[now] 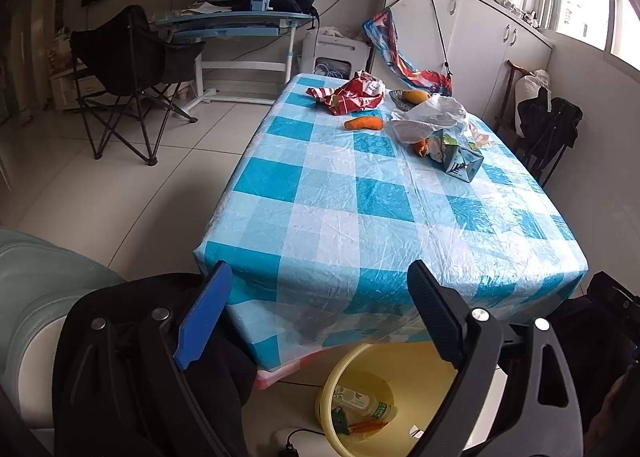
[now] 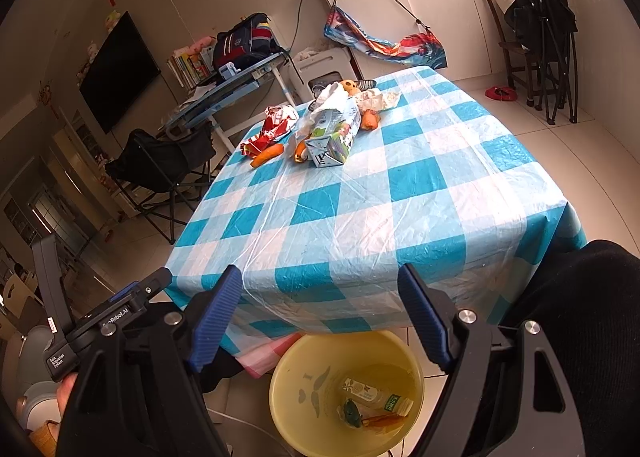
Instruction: Collect trash
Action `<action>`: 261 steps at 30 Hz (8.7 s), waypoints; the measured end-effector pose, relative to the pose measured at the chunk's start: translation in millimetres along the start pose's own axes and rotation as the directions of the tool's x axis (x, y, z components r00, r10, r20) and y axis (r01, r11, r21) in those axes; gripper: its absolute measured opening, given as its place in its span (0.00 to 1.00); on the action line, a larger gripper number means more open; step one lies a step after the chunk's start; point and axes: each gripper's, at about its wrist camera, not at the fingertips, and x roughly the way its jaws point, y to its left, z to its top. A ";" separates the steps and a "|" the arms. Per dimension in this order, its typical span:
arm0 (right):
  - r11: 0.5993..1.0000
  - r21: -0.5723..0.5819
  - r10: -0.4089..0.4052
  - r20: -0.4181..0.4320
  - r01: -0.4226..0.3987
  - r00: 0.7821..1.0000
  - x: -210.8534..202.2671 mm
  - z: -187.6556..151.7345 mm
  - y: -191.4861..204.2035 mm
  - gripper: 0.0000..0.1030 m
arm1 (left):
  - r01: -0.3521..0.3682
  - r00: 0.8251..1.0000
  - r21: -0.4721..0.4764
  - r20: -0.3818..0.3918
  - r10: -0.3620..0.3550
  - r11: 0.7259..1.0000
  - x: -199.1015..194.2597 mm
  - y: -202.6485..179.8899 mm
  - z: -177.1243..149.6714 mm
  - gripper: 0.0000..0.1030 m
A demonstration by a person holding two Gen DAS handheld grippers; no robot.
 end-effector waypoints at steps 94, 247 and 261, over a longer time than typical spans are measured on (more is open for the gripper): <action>0.998 -0.055 -0.016 -0.054 0.013 0.998 80.9 73.2 1.7 0.76 | -0.014 0.999 -0.003 -0.042 0.013 1.000 33.6 0.4 7.8 0.84; 0.983 -0.107 0.126 -0.219 -0.152 0.968 101.7 56.5 -13.4 0.05 | 0.259 0.958 0.016 -0.130 -0.255 0.966 102.6 -4.7 60.5 0.14; 0.928 -0.021 0.343 -0.347 -0.373 0.873 67.8 -1.0 27.4 0.05 | 0.277 0.955 -0.012 -0.110 -0.277 0.961 78.3 2.3 49.7 0.14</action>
